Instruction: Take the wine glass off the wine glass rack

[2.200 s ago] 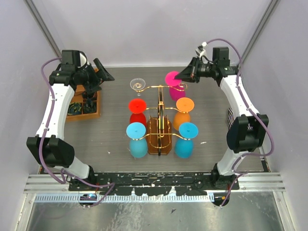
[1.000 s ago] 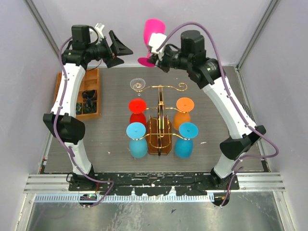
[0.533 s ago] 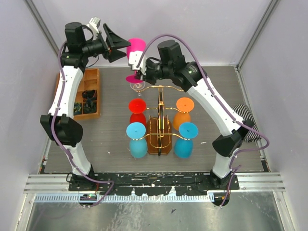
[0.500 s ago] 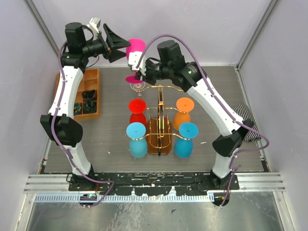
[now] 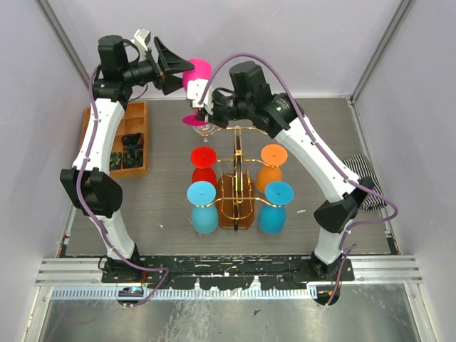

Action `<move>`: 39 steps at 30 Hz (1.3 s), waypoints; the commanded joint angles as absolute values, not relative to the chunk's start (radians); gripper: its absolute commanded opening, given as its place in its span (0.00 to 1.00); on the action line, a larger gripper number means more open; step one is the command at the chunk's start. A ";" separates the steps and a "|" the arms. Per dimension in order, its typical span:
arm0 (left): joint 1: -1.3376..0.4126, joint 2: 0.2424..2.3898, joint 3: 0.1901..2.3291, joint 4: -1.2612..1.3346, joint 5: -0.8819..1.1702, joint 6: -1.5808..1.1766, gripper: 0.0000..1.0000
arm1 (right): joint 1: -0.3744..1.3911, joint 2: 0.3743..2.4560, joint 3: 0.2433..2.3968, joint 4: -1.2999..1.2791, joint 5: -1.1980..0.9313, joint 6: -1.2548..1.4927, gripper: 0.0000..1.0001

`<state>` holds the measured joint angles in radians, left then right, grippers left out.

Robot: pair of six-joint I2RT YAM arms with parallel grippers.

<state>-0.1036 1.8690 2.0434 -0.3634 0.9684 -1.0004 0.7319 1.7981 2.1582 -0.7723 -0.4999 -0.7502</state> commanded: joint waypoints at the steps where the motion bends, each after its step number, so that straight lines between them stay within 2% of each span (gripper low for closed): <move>1: -0.110 1.844 2.040 -0.358 1.001 -1.005 0.98 | 0.749 1.782 2.205 -0.712 -0.534 -0.743 0.00; 16: -0.124 1.855 2.062 -0.516 0.950 -0.901 1.00 | 0.787 1.785 2.209 -0.703 -0.504 -0.750 0.00; 19: -0.123 1.852 2.064 -0.525 0.944 -0.893 0.96 | 0.787 1.786 2.206 -0.703 -0.481 -0.753 0.02; 20: -0.123 1.852 2.066 -0.527 0.940 -0.890 0.94 | 0.787 1.784 2.204 -0.701 -0.470 -0.751 0.05; 22: -0.122 1.854 2.075 -0.536 0.930 -0.883 0.89 | 0.787 1.776 2.183 -0.675 -0.427 -0.731 0.24; 23: -0.120 1.854 2.080 -0.538 0.922 -0.883 0.83 | 0.788 1.770 2.173 -0.666 -0.416 -0.729 0.34; 24: -0.118 1.855 2.086 -0.537 0.913 -0.883 0.81 | 0.787 1.761 2.160 -0.651 -0.403 -0.725 0.48; 27: -0.100 1.858 2.111 -0.519 0.910 -0.889 0.80 | 0.788 1.729 2.109 -0.588 -0.378 -0.690 0.79; 28: -0.089 1.856 2.114 -0.509 0.906 -0.897 0.80 | 0.787 1.718 2.091 -0.563 -0.367 -0.676 0.85; 30: -0.066 1.852 2.114 -0.484 0.900 -0.920 0.79 | 0.788 1.701 2.067 -0.534 -0.346 -0.668 0.94; 32: -0.035 1.850 2.116 -0.466 0.891 -0.936 0.79 | 0.788 1.687 2.051 -0.515 -0.310 -0.653 0.99; 36: 0.031 1.868 2.129 -0.430 0.834 -0.954 0.80 | 0.788 1.645 2.000 -0.491 -0.251 -0.633 0.99; 39: 0.047 1.920 2.234 -0.516 0.719 -0.829 0.83 | 0.787 1.592 1.940 -0.448 -0.204 -0.607 0.99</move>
<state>0.0196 1.8751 2.0983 -0.4828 0.8436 -0.9218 0.7837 1.7103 1.9835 -0.5678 -0.2878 -0.6559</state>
